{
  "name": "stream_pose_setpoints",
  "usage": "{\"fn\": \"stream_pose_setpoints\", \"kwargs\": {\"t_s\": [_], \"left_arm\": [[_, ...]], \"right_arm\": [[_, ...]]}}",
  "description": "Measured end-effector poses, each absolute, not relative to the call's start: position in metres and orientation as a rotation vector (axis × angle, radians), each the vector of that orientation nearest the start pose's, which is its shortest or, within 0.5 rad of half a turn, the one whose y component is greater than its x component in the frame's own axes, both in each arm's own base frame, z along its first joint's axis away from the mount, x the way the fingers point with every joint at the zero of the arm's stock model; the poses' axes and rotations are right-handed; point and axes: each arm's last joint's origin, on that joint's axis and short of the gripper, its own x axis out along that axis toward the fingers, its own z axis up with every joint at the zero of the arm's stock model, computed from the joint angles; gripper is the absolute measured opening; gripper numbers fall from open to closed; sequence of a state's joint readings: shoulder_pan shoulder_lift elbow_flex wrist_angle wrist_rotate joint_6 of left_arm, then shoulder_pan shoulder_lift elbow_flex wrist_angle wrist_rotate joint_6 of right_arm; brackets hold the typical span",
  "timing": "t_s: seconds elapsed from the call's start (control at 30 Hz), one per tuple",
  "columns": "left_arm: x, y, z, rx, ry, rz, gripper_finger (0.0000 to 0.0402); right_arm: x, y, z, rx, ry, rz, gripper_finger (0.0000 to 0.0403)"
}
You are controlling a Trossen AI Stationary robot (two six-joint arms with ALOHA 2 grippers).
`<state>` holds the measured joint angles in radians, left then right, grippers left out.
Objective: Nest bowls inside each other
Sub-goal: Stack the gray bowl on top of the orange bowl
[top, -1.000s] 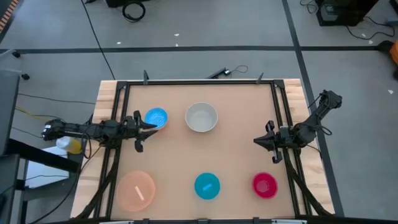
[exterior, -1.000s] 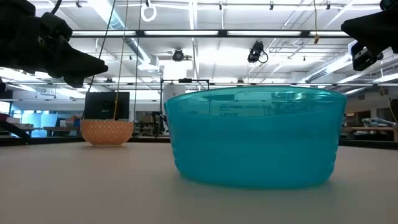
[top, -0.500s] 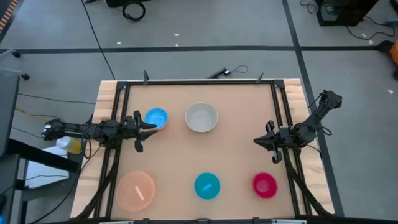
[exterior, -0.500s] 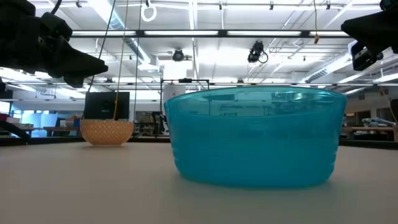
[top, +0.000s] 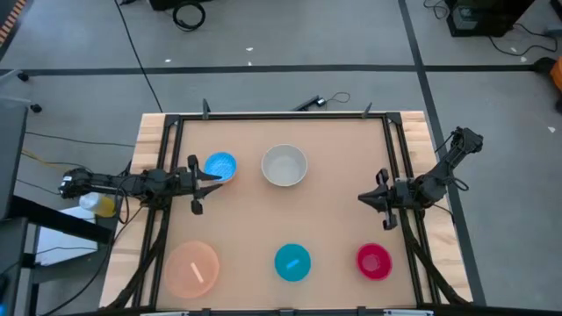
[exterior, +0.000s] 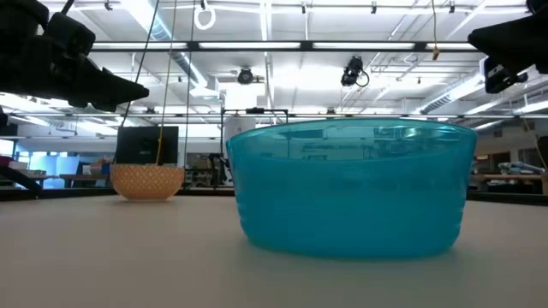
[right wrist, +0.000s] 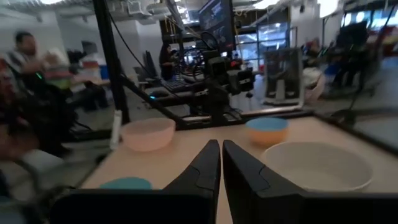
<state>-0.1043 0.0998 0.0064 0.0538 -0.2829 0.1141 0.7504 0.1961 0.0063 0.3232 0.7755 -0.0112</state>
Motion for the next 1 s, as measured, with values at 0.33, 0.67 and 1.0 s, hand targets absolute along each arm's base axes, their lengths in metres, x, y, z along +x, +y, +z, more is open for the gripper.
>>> {"fn": "stream_pose_setpoints", "kwargs": {"t_s": [0.33,0.67,1.0], "left_arm": [[0.103,-0.002,0.164,0.225,0.05,0.195,0.0114],[0.102,-0.002,0.175,-0.013,-0.087,0.2,0.0114],[0.102,-0.001,0.181,-0.125,-0.153,0.21,0.0114]], "right_arm": [[0.081,0.041,0.207,0.203,-0.303,-0.25,0.0029],[0.098,0.028,0.193,0.387,-0.267,-0.379,0.0029],[0.114,0.01,0.182,0.298,-0.211,-0.65,0.0029]]}}
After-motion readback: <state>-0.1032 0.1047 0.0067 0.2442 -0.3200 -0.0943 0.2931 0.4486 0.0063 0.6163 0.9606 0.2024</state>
